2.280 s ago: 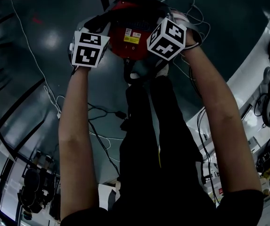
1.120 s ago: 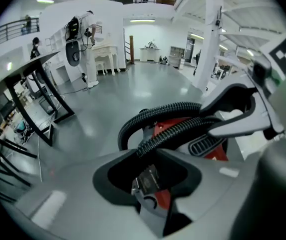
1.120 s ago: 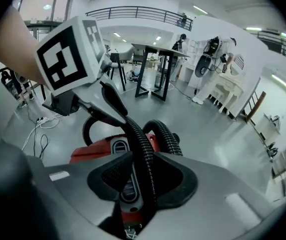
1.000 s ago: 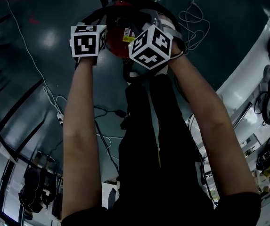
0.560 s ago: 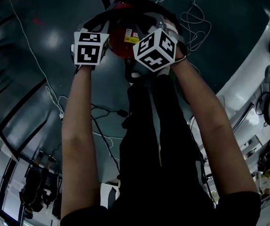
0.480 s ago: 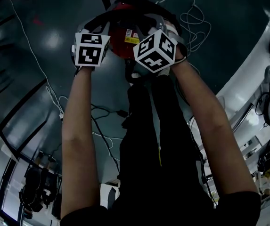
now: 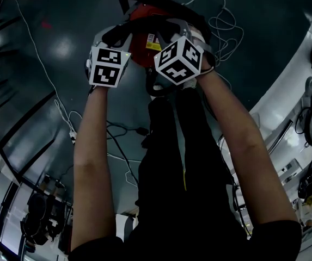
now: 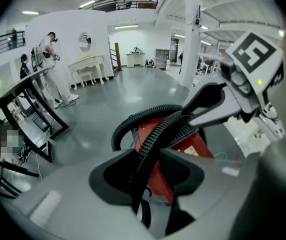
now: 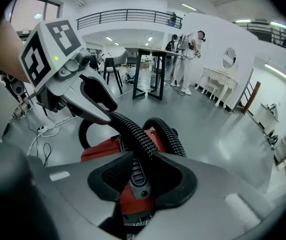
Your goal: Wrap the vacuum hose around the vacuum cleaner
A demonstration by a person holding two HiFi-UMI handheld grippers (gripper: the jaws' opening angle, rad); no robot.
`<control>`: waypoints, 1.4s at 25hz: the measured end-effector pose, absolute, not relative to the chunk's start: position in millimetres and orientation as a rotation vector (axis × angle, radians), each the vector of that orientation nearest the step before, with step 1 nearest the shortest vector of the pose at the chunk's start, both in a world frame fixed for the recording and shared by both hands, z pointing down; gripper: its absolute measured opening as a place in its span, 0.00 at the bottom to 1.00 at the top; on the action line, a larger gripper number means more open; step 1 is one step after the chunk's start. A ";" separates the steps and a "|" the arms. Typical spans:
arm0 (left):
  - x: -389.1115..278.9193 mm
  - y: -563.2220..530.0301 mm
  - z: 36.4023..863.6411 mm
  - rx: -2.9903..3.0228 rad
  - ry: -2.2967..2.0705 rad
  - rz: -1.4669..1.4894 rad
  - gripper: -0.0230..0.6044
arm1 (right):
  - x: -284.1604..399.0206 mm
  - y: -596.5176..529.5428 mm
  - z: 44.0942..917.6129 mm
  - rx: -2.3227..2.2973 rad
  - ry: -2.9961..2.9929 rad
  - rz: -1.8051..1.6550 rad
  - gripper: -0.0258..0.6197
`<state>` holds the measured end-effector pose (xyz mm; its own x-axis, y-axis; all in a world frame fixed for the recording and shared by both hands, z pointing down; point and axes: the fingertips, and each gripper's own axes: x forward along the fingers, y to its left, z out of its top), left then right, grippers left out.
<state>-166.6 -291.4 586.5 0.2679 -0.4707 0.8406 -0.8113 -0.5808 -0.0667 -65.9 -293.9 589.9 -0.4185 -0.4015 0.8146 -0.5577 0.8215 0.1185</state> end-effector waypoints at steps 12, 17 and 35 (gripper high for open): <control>-162.1 -279.2 583.7 2.184 -1.154 1.221 0.35 | -69.8 -280.1 589.6 0.701 -2.055 0.181 0.21; -155.9 -269.6 580.8 2.195 -1.106 1.192 0.38 | -73.0 -272.4 587.8 0.702 -2.069 0.234 0.21; -112.3 -241.6 550.8 2.300 -1.039 1.080 0.27 | -63.6 -262.2 588.0 0.781 -2.063 0.417 0.19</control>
